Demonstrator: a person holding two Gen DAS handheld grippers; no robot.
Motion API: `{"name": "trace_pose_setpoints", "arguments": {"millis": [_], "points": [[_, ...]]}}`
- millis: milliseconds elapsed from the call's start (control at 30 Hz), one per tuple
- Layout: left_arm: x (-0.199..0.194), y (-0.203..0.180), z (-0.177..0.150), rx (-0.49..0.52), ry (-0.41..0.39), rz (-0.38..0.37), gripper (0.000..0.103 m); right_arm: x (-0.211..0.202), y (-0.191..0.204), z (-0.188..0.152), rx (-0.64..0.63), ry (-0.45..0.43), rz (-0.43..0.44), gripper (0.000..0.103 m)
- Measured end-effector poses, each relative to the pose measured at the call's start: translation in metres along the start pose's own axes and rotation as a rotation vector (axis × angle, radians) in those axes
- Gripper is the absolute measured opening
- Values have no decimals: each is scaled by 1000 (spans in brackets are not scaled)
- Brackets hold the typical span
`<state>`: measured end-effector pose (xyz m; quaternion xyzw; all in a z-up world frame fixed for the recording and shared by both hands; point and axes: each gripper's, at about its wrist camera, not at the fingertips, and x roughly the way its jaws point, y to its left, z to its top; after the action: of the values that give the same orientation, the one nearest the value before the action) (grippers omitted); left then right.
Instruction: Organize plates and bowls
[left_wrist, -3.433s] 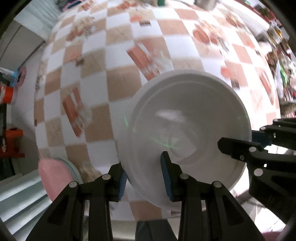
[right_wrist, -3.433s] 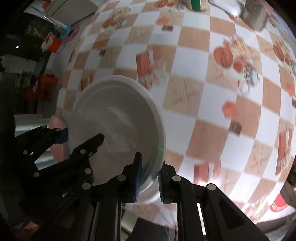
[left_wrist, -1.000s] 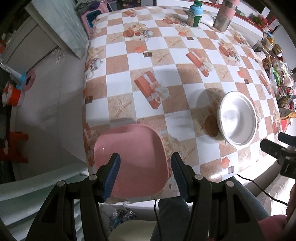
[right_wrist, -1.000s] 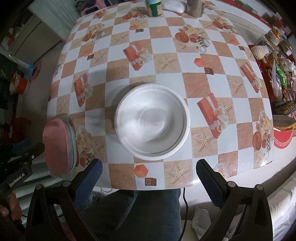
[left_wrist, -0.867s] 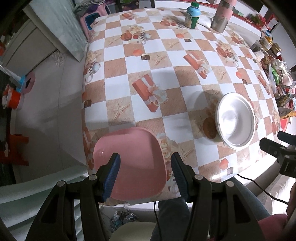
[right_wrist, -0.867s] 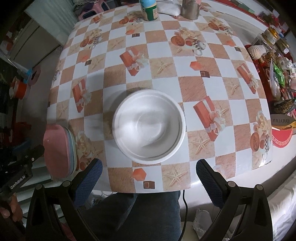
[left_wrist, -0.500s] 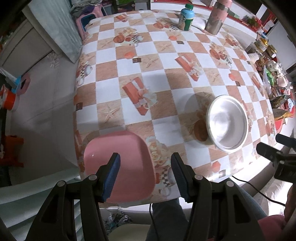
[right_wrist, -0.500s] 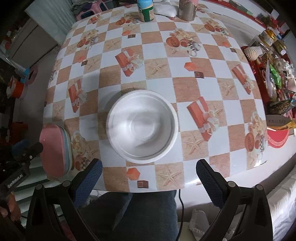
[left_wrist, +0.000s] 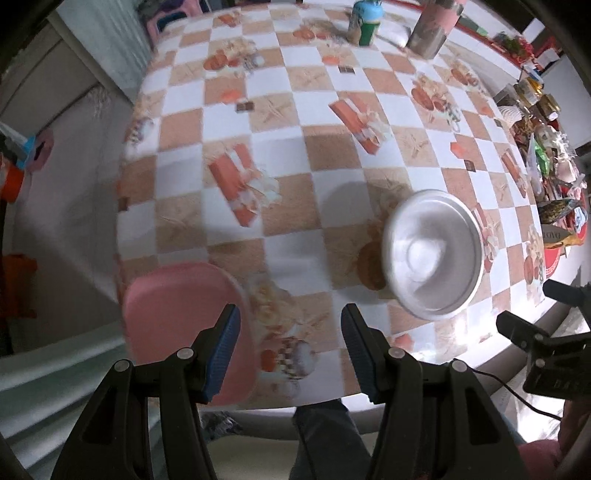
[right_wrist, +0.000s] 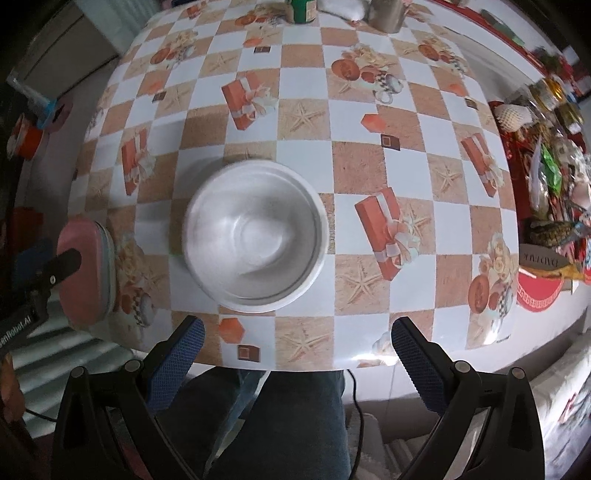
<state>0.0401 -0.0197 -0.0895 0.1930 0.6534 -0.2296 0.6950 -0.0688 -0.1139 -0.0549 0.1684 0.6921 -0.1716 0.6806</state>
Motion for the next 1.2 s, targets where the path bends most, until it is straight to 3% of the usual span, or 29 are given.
{"name": "trace_pose_setpoints", "arguments": {"millis": [233, 433, 567, 1200], "points": [[36, -36, 18, 22, 85, 57, 61, 35, -34, 16, 7, 95, 24, 102], [57, -46, 40, -24, 110, 68, 61, 57, -37, 40, -6, 120, 58, 102], [71, -60, 47, 30, 112, 115, 61, 71, -36, 54, -19, 131, 60, 102], [99, -108, 30, 98, 156, 93, 62, 94, -83, 52, 52, 176, 71, 102]]}}
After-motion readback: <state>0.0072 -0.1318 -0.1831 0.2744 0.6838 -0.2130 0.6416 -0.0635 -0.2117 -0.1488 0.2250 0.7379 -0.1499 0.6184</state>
